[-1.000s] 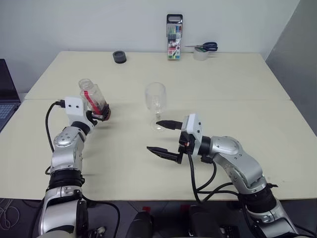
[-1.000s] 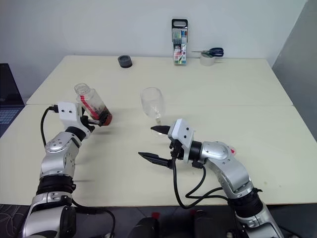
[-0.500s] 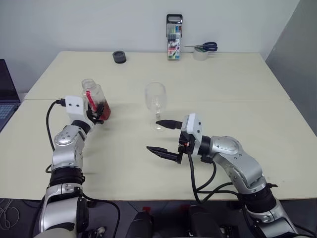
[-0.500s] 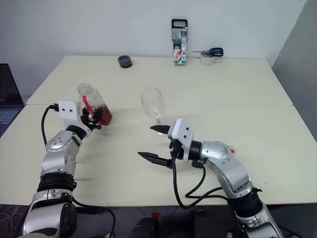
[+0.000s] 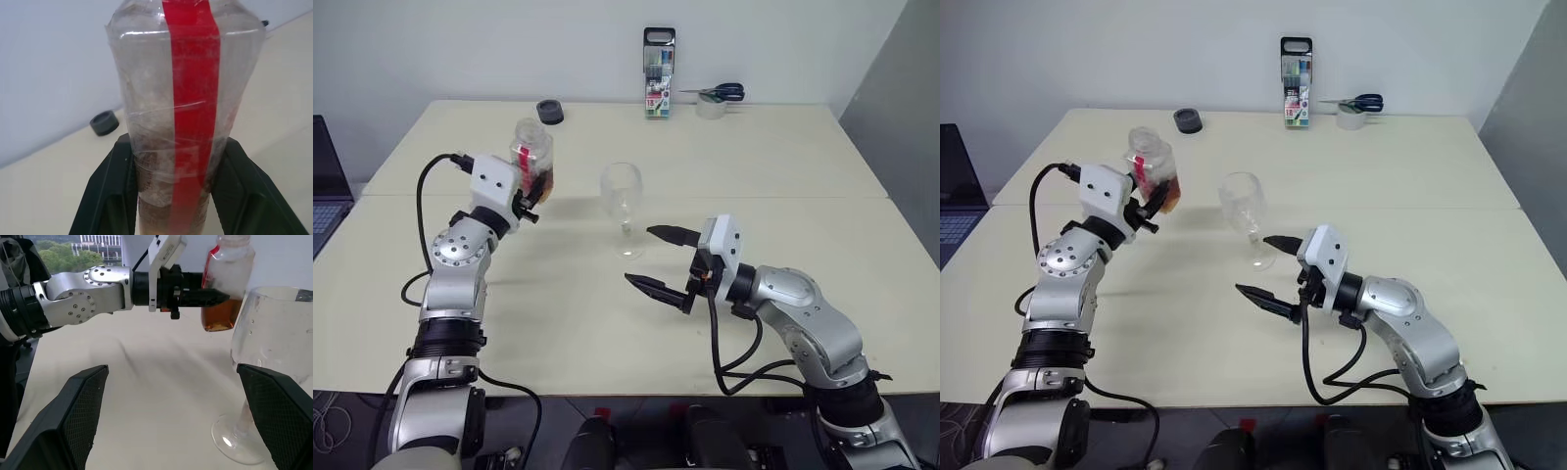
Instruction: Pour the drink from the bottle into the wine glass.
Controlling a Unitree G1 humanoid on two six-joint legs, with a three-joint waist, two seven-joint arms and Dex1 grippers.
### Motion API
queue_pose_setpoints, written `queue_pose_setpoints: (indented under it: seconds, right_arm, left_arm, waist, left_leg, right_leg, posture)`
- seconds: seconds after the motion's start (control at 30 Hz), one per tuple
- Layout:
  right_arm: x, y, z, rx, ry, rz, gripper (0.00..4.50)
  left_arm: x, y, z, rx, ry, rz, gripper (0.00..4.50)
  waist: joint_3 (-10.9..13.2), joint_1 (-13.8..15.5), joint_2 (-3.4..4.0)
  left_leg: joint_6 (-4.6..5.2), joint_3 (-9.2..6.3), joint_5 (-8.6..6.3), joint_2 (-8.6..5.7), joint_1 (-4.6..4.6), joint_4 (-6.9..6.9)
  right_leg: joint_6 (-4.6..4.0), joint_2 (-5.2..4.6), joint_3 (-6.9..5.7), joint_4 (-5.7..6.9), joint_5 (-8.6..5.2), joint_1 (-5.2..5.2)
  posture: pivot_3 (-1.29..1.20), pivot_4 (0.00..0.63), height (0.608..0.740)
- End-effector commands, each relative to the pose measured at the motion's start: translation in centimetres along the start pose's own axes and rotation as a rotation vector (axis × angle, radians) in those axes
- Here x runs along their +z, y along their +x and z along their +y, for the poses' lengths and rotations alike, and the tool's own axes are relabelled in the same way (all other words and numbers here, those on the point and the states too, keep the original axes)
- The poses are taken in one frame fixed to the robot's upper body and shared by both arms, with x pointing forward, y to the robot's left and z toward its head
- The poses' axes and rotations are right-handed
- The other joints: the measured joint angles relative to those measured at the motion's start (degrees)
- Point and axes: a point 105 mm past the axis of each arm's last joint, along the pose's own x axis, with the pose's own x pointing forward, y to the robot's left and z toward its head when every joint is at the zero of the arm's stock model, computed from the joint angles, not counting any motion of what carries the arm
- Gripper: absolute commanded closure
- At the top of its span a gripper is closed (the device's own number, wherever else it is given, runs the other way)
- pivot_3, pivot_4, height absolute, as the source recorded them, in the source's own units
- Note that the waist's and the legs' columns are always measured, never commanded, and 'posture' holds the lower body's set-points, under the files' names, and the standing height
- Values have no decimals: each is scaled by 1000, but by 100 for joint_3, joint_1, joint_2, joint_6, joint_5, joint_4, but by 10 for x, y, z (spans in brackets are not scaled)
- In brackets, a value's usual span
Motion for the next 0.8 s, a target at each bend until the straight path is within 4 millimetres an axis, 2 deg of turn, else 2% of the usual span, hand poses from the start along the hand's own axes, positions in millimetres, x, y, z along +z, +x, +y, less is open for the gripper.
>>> queue_pose_setpoints:
  seconds: [0.03, 0.4, 0.8]
  right_arm:
    - [17, -1, 1, -9, -24, -58, 0]
    - [28, 6, -11, -90, 17, -109, 0]
    - [31, 10, -22, -159, 35, -119, 0]
  left_arm:
    - [34, 6, 0, -29, 121, -107, 2832]
    - [57, 16, -10, -110, 379, -183, 2832]
    - [65, 21, -11, -146, 612, -234, 2832]
  waist:
    - [0, -7, 0]
    - [1, -8, -1]
    - [1, -15, -1]
  left_leg:
    - [1, 0, 0, 0, 0, 0]
    - [7, -1, -4, -1, -1, 0]
    - [13, 0, -7, -2, -2, 0]
  right_leg:
    - [0, 0, 0, 0, 0, 0]
    - [0, 0, 0, 1, 0, -1]
    - [0, 1, 0, 2, 0, -3]
  posture:
    - [0, 150, 740]
    - [0, 150, 740]
    - [0, 150, 740]
